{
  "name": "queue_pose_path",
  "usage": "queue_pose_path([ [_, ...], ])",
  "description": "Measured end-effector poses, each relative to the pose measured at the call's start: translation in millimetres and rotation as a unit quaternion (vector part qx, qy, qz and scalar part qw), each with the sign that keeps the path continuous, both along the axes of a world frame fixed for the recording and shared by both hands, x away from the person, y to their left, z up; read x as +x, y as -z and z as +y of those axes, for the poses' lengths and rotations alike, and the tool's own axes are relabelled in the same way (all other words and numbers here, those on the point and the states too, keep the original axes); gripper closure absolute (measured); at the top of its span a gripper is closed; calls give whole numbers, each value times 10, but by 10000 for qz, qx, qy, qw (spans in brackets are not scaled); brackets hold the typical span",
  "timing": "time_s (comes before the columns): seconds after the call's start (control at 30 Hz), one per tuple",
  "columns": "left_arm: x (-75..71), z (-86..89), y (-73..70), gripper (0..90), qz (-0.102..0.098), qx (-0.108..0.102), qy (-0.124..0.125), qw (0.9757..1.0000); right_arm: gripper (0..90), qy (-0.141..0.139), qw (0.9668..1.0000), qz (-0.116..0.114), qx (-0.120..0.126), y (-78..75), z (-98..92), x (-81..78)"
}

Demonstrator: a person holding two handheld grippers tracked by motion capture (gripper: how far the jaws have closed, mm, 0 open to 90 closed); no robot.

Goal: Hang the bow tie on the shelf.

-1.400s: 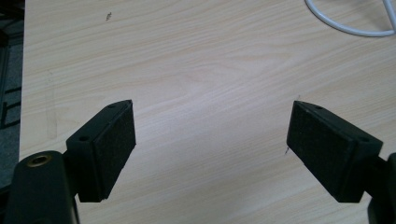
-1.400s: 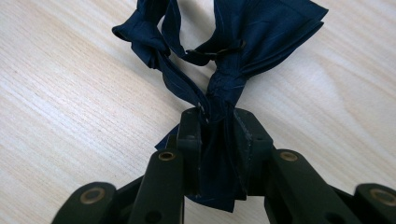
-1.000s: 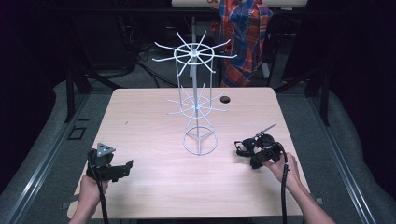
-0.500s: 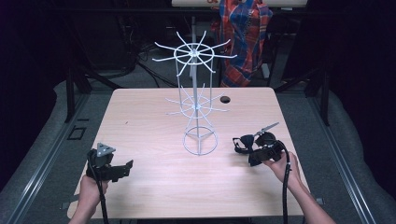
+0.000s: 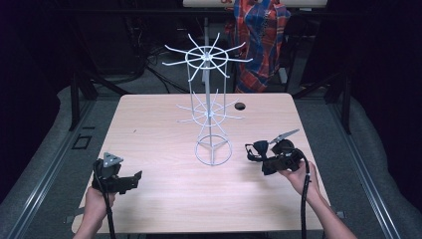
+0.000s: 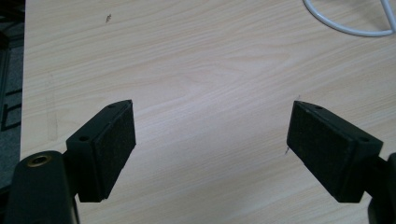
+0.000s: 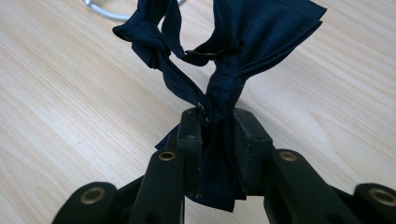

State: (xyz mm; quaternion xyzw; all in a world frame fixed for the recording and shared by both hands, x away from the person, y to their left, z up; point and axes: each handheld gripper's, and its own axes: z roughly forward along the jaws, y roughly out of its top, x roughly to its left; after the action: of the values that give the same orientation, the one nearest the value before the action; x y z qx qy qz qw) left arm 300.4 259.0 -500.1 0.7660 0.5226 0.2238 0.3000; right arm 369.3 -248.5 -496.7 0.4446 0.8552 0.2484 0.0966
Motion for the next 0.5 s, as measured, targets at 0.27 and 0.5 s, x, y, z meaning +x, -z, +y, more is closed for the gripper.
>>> queue_pose_path([
  [0.27,0,-1,-1,158,10,8,25,10000,741,-62,10000,-17,66,-51,20,-18],
  [0.5,0,-5,0,158,7,-26,26,10000,741,-49,9999,-2,92,-60,21,-16],
])
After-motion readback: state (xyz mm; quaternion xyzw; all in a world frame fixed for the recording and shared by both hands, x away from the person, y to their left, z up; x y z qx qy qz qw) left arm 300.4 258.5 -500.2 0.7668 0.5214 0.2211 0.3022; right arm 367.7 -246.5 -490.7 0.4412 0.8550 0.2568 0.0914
